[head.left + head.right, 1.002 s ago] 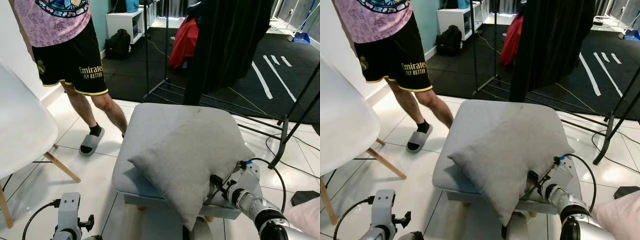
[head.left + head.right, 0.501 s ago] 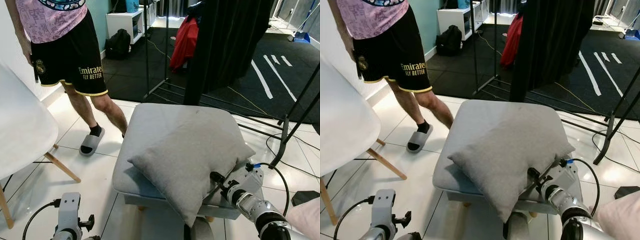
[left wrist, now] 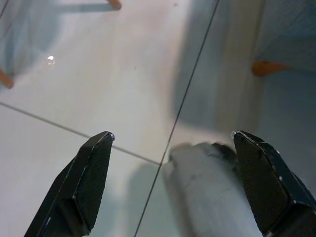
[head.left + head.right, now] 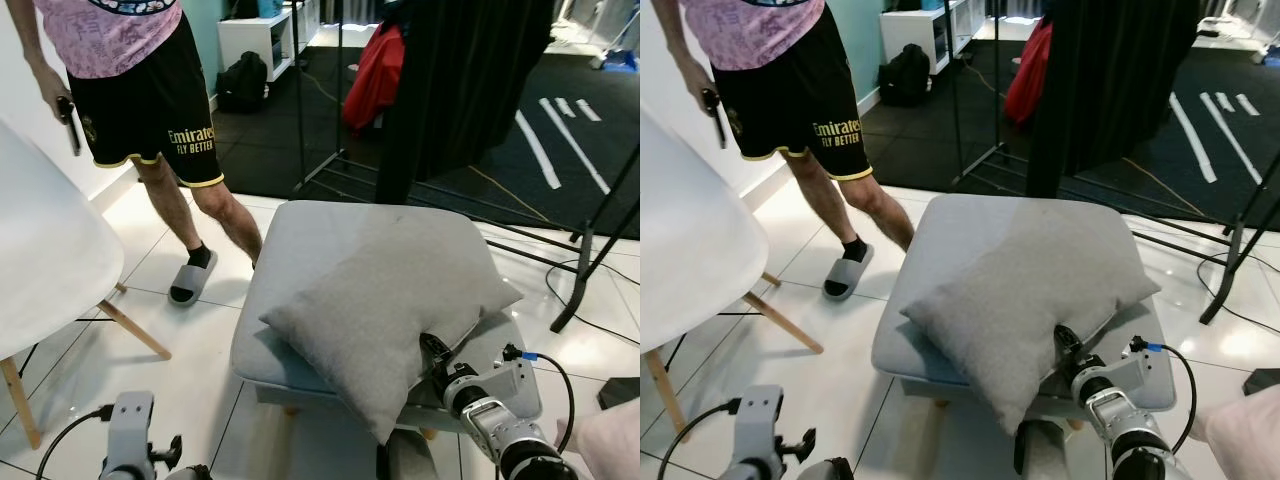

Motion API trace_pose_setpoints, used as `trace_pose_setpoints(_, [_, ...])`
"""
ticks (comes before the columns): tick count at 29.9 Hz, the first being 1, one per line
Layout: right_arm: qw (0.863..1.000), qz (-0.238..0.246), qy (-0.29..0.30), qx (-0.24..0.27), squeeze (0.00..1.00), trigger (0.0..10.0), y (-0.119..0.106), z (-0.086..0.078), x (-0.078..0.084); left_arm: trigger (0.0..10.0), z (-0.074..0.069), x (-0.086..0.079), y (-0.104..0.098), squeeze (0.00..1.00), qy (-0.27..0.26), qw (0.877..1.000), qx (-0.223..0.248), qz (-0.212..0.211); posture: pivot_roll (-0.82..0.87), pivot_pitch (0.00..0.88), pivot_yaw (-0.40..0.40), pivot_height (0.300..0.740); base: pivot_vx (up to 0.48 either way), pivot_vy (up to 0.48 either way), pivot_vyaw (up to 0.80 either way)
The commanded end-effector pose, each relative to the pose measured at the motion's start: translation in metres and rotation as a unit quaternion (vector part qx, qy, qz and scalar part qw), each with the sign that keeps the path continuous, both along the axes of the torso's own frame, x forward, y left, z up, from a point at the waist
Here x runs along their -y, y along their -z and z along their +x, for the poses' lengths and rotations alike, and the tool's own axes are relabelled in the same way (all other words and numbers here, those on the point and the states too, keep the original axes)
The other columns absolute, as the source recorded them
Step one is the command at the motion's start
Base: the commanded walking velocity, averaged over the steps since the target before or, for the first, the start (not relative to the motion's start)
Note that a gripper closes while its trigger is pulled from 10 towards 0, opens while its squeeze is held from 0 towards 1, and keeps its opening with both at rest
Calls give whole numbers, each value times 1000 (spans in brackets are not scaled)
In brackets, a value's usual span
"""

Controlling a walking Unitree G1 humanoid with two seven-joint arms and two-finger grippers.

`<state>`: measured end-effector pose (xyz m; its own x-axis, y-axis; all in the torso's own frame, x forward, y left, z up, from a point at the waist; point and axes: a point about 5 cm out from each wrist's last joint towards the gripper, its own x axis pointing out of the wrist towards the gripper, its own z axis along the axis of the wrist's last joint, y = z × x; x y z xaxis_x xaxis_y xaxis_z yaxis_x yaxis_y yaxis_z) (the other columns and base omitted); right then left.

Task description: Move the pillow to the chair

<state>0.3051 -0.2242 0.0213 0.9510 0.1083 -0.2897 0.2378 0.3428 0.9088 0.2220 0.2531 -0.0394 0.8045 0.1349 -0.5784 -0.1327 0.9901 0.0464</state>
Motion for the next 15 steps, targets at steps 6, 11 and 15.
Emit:
trace_pose_setpoints(6, [999, 17, -42, 2, 0, 10000, 6, -1, -25, 10000, -21, -16, 6, 0, -2, 1000, -19, 10, 56, 211, 73, 320, 0, 0, 0])
trace_pose_setpoints(11, [998, 11, -47, 30, 0, 0, -4, 8, -26, 10000, -25, -19, 7, 0, -1, 1000, -20, 12, 61, 224, 79, 320, 0, 0, 0])
trace_pose_setpoints(15, [997, 10, -54, 62, 0, 0, -15, 16, -26, 10000, -26, -19, 7, 0, 0, 1000, -20, 12, 61, 223, 77, 320, 0, 0, 0])
